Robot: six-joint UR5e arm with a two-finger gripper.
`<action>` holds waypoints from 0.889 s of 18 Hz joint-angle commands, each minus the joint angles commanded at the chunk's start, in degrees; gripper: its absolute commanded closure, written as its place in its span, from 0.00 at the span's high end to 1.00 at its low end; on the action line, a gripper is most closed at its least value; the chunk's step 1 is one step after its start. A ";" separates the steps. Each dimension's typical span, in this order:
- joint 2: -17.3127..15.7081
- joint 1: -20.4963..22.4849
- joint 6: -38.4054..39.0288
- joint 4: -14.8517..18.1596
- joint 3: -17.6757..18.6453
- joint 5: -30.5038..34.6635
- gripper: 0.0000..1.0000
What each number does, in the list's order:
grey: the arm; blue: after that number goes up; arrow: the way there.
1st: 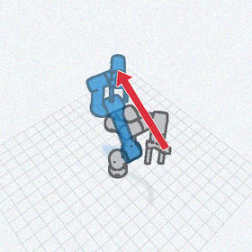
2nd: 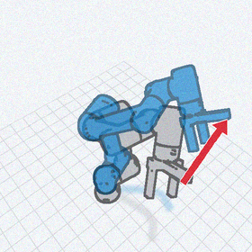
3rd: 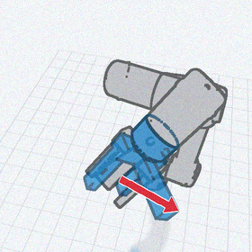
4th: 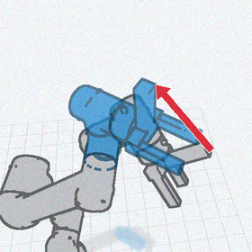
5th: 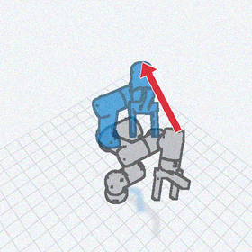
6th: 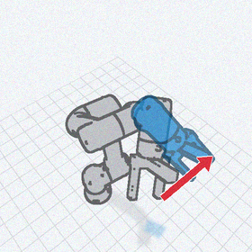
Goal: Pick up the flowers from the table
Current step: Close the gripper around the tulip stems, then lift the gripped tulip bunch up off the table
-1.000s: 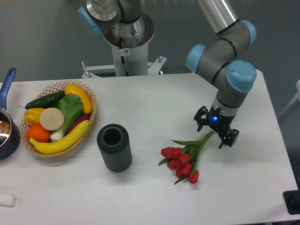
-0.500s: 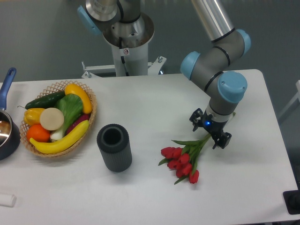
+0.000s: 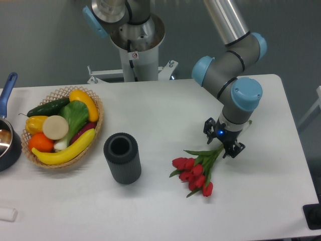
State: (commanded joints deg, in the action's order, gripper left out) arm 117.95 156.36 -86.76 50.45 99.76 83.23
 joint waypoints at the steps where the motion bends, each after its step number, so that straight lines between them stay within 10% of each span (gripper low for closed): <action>1: 0.09 0.00 0.79 0.00 -0.17 0.00 0.50; 16: 0.09 -0.44 3.53 -0.18 -0.88 0.09 0.13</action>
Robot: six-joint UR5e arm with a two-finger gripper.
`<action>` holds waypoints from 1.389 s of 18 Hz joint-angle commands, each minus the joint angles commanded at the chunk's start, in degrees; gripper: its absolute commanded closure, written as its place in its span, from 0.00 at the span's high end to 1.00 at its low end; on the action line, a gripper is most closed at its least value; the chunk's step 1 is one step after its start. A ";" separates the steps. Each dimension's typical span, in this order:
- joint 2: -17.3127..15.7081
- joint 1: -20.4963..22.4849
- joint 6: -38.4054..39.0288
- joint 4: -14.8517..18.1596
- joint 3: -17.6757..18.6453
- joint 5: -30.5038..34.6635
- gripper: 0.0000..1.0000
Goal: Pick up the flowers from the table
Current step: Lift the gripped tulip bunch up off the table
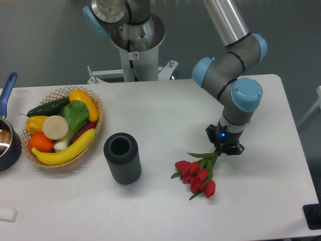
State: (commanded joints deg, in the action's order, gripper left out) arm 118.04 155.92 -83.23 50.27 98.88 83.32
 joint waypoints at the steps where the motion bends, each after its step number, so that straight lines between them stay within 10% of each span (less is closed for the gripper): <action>1: -0.17 0.00 -0.09 0.00 0.00 0.00 0.13; 12: -9.13 2.89 0.35 -0.18 -0.26 -13.07 0.13; 25: -13.80 11.51 10.81 -0.18 0.52 -54.30 0.13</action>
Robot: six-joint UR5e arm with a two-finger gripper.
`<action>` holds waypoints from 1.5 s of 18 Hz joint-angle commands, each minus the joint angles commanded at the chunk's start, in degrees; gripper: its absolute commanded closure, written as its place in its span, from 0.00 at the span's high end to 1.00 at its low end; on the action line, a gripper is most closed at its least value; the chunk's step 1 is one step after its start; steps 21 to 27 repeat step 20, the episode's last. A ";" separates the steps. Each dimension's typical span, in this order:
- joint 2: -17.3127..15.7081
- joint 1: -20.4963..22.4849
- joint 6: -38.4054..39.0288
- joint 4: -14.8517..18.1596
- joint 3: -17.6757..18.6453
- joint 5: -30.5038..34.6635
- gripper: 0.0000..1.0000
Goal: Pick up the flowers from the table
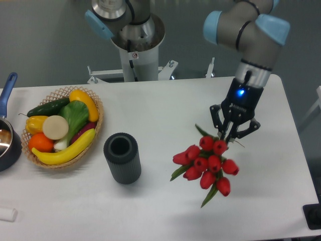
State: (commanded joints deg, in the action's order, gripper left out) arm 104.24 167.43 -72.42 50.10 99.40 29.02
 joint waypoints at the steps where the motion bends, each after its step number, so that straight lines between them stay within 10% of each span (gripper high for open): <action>1: -0.09 0.18 -0.09 -0.09 0.18 -0.45 0.13; 27: -0.27 0.62 -0.44 -0.09 1.06 -6.78 0.13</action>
